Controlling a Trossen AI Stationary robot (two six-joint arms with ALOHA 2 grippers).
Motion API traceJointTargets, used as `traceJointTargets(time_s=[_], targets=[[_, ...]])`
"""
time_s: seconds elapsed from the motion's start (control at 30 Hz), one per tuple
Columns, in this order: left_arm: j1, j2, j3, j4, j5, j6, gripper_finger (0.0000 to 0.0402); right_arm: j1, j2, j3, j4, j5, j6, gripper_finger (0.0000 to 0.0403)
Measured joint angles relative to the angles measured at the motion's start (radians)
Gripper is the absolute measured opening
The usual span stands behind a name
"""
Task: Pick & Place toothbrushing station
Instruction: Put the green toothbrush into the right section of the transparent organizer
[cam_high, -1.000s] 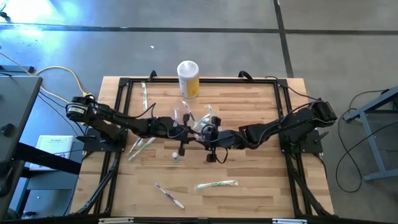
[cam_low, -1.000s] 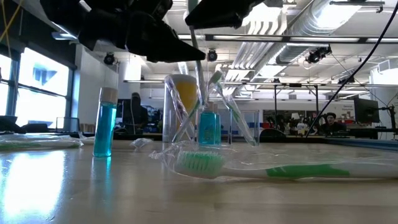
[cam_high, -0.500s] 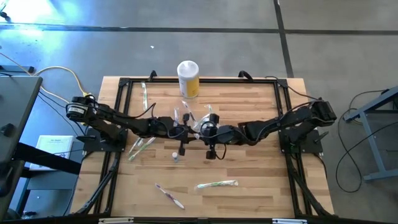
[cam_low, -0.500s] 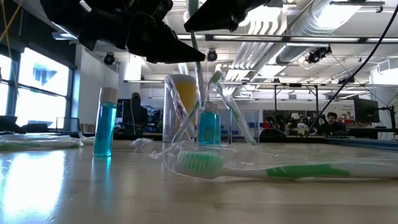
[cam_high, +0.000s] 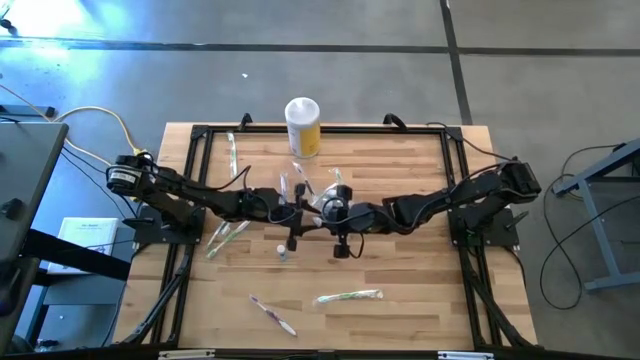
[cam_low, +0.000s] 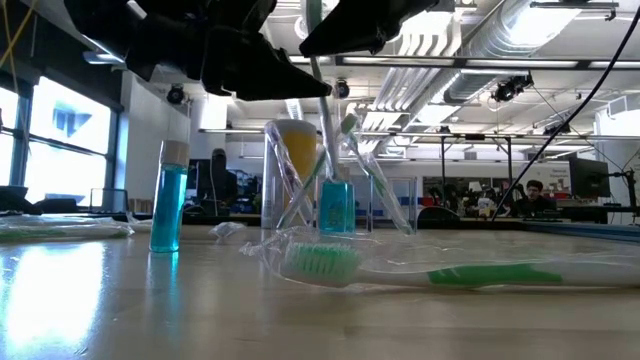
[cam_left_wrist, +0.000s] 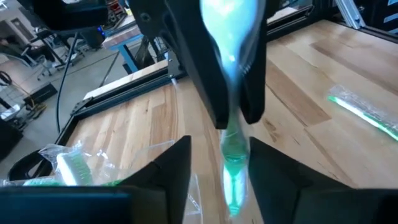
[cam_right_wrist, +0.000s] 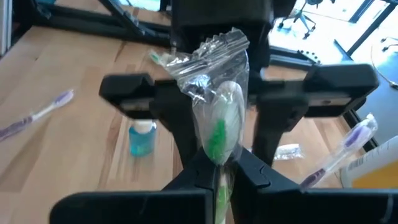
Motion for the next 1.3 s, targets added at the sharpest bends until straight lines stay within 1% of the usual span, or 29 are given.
traceJointTargets(time_s=[0.1, 0.17, 0.27, 0.3, 0.4, 0.47, 0.53, 0.57, 0.7, 0.73, 0.87, 1.0, 1.1, 1.2, 1.23, 1.3], targets=[[0.000, 0.000, 0.000, 0.000, -0.001, 0.004, 0.0178, 0.002, 0.000, 0.000, -0.021, -0.003, 0.024, 0.0007], [0.000, -0.001, 0.000, -0.013, -0.008, 0.043, 0.0191, 0.003, -0.004, 0.000, -0.035, -0.025, 0.040, 0.0007], [0.000, -0.029, 0.000, -0.080, -0.061, 0.118, 0.0199, 0.019, -0.034, -0.001, -0.091, -0.010, 0.061, 0.0007], [0.000, -0.040, 0.001, -0.100, -0.083, 0.123, 0.0199, 0.026, -0.043, 0.003, -0.110, 0.013, 0.069, 0.0007], [0.001, -0.086, 0.001, -0.194, -0.135, 0.078, 0.0198, 0.065, -0.101, -0.004, -0.278, 0.129, 0.093, 0.0007], [0.001, -0.132, 0.001, -0.259, -0.141, 0.054, 0.0198, 0.084, -0.133, 0.003, -0.340, 0.231, 0.138, 0.0009], [0.001, -0.174, 0.002, -0.315, -0.140, 0.053, 0.0198, 0.115, -0.177, -0.001, -0.450, 0.316, 0.190, 0.0010], [0.001, -0.201, 0.001, -0.364, -0.141, 0.052, 0.0198, 0.125, -0.191, -0.002, -0.478, 0.344, 0.210, 0.0010], [0.001, -0.305, 0.001, -0.475, -0.152, 0.026, 0.0198, 0.159, -0.238, -0.003, -0.560, 0.407, 0.255, 0.0007], [0.001, -0.333, 0.000, -0.507, -0.163, 0.022, 0.0198, 0.163, -0.244, -0.004, -0.559, 0.420, 0.259, 0.0008], [0.002, -0.438, 0.000, -0.617, -0.194, 0.012, 0.0198, 0.160, -0.273, -0.061, -0.468, 0.463, 0.222, 0.0008], [0.042, -0.531, 0.001, -0.690, -0.194, 0.007, 0.0198, 0.120, -0.310, -0.163, -0.222, 0.445, 0.100, 0.0007], [0.105, -0.576, 0.001, -0.747, -0.195, 0.006, 0.0198, 0.060, -0.345, -0.263, -0.033, 0.375, 0.032, 0.0008], [0.181, -0.594, 0.000, -0.804, -0.182, -0.010, 0.0198, -0.009, -0.374, -0.361, 0.127, 0.271, 0.025, 0.0007], [0.206, -0.594, 0.000, -0.811, -0.162, -0.016, 0.0198, -0.035, -0.378, -0.390, 0.162, 0.240, 0.035, 0.0007], [0.256, -0.594, -0.007, -0.830, -0.088, -0.019, 0.0198, -0.081, -0.379, -0.430, 0.233, 0.180, 0.066, 0.0007]])
